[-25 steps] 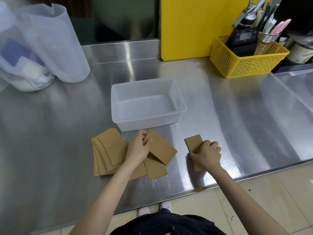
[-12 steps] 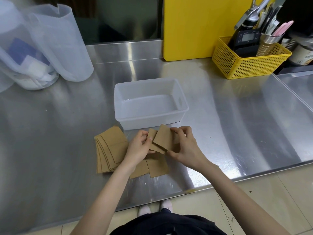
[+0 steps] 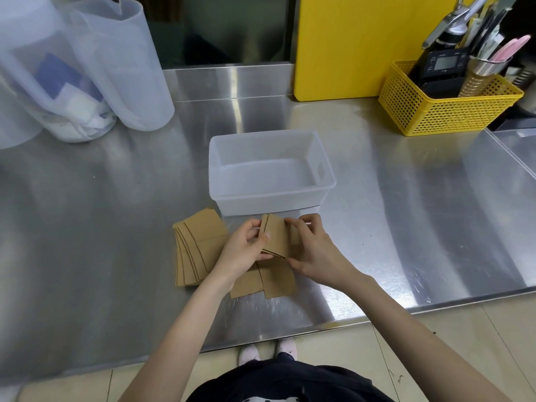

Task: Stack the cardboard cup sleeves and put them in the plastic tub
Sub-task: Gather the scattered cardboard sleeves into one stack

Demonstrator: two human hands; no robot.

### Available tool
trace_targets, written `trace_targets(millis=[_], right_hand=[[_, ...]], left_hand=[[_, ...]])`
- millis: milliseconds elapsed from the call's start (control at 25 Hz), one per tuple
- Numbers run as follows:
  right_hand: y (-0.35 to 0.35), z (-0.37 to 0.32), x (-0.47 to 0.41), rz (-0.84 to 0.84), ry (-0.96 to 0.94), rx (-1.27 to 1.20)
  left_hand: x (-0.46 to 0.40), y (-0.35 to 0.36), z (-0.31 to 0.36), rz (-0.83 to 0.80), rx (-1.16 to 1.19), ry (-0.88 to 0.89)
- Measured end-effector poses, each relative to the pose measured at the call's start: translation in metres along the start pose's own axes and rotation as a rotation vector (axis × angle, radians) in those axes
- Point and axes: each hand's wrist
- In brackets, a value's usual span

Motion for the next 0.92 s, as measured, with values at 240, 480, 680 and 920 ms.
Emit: trace_targets(millis=[240, 480, 680, 920], right_hand=[[0.0, -0.002, -0.004, 0.031, 0.05, -0.211], [0.012, 0.004, -0.005, 0.189, 0.221, -0.334], [0.043, 0.003, -0.014, -0.017, 0.383, -0.055], [0.064, -0.008, -0.019, -0.017, 0.437, 0.197]], left_hand=[[0.005, -0.011, -0.001, 0.094, -0.033, 0.001], [0.015, -0.045, -0.002, 0.263, 0.029, -0.007], [0.022, -0.069, -0.009, 0.392, 0.099, -0.019], [0.028, -0.082, -0.018, 0.47, 0.102, -0.033]])
Point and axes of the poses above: each hand's wrist, its own x-axis away from the middle knuckle, its own y-axis out of the palm, z = x × y, and after that the axes turned 10 degrees about -x, right-handed
